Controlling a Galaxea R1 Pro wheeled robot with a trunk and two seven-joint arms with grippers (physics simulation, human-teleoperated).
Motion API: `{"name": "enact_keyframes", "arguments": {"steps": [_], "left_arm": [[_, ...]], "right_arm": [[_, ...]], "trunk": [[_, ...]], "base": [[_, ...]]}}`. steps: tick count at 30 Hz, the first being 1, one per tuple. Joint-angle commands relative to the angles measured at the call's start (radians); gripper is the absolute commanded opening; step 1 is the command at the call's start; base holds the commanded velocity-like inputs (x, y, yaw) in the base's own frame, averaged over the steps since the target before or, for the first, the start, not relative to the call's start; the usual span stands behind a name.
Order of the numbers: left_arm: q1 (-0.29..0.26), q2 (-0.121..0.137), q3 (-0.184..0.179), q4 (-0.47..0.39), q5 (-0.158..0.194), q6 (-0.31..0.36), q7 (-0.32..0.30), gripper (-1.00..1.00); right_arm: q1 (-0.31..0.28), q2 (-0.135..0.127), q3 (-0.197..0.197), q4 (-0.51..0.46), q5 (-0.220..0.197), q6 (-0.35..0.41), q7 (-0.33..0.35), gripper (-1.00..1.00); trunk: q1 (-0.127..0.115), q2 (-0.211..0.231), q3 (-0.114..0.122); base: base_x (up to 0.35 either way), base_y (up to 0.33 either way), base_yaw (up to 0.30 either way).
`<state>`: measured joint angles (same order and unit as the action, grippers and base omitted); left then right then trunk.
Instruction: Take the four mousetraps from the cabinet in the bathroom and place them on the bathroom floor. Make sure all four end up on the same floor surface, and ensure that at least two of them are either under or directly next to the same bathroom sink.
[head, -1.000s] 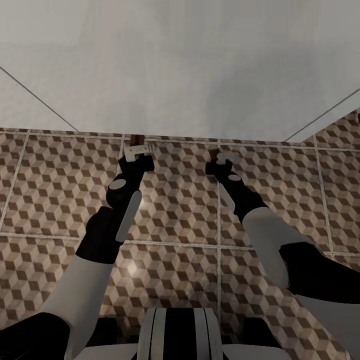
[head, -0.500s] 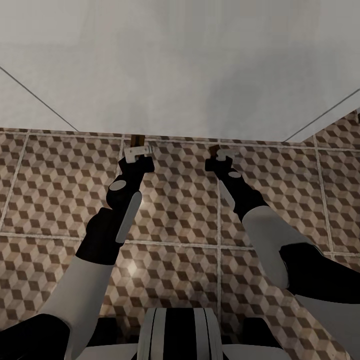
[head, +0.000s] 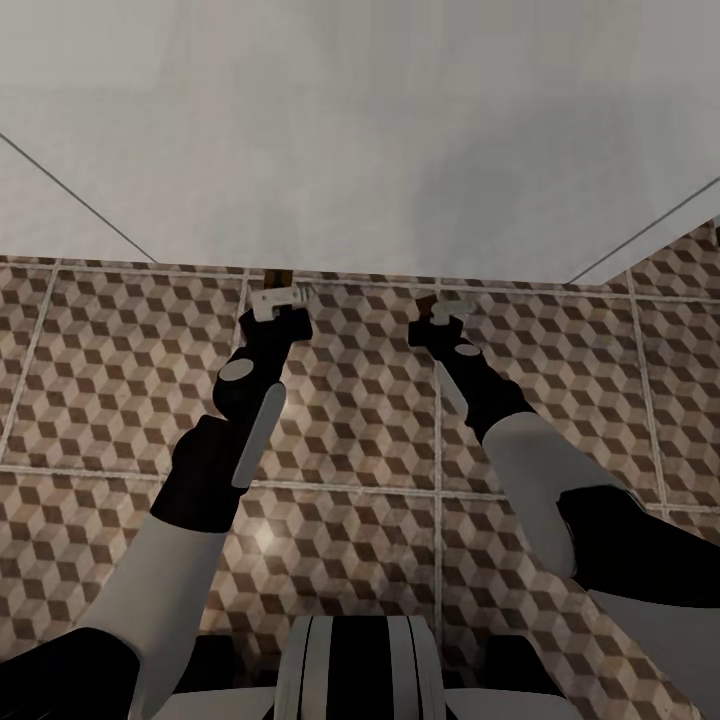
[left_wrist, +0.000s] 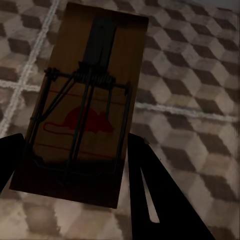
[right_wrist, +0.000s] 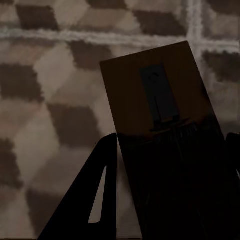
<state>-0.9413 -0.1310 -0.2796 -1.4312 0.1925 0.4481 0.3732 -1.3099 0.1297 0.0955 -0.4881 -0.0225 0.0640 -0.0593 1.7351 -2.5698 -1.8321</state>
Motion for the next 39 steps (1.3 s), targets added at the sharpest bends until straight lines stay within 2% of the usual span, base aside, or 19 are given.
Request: {"name": "enact_keyframes", "arguments": {"steps": [1,6,14,15,33,39], "left_arm": [[-0.001,0.0,-0.003,-0.007,0.007,0.005,0.01,-1.0],[-0.001,-0.001,-0.005,-0.02,0.007,0.006,0.01,-1.0],[-0.001,-0.001,-0.027,-0.021,0.007,0.006,0.01,-1.0],[-0.001,0.0,-0.027,-0.021,0.007,0.006,0.01,-1.0],[0.007,0.0,-0.028,-0.018,0.007,0.006,0.01,-1.0],[0.009,-0.001,-0.027,0.046,0.007,0.005,0.01,-1.0]], "right_arm": [[0.0,0.0,0.006,0.0,-0.005,0.007,-0.004,-1.0],[0.0,0.002,0.007,0.006,-0.005,0.007,-0.004,-1.0],[0.0,0.002,0.007,0.006,-0.005,0.004,-0.003,-1.0],[0.0,0.002,0.007,0.006,-0.005,0.004,-0.003,1.0],[0.0,0.001,0.008,0.002,-0.007,0.0,0.0,1.0],[0.0,-0.001,0.01,-0.014,-0.007,-0.007,0.002,1.0]], "trunk": [[0.0,0.0,0.0],[0.0,0.0,0.0],[0.0,0.0,0.0],[0.0,0.0,0.0],[0.0,0.0,0.0],[0.0,0.0,0.0]], "base": [[0.0,0.0,0.0],[0.0,0.0,0.0],[0.0,0.0,0.0],[0.0,0.0,0.0],[0.0,0.0,0.0],[0.0,0.0,0.0]]}}
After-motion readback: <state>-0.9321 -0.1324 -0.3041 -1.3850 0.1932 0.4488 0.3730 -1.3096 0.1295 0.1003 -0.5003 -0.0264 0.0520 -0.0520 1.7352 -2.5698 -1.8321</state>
